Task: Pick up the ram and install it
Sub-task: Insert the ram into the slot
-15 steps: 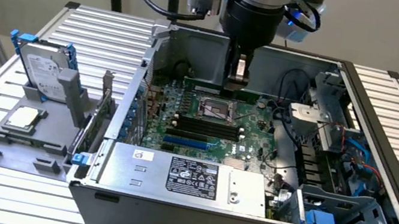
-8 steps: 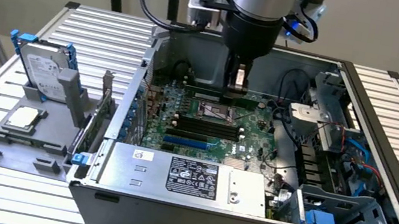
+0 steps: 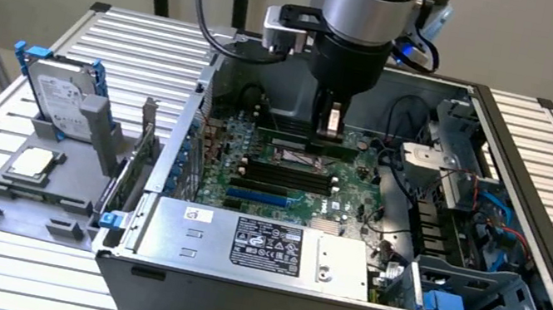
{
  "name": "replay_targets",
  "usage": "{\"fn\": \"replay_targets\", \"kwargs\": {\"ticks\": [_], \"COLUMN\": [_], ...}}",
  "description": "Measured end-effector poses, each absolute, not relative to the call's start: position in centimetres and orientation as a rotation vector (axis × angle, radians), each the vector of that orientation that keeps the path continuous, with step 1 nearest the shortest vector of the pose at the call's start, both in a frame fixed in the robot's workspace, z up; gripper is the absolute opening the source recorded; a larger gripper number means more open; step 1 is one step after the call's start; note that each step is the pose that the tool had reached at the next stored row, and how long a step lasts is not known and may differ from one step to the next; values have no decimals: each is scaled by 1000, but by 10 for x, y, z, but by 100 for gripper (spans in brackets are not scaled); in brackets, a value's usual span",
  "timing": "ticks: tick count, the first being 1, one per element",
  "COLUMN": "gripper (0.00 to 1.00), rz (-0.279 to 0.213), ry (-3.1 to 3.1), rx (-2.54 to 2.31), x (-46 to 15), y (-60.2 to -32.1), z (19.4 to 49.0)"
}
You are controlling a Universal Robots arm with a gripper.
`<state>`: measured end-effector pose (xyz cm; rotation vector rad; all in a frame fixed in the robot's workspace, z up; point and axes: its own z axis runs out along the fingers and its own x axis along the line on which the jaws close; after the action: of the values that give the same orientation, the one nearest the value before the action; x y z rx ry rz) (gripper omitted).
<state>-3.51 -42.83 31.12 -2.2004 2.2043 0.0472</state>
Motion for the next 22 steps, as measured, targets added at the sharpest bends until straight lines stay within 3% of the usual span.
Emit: {"fn": "replay_targets", "kwargs": {"ticks": [22], "gripper": [14], "rz": [47], "ry": [2191], "rx": [-2214], "x": [-37], "y": [-423], "z": [271]}}
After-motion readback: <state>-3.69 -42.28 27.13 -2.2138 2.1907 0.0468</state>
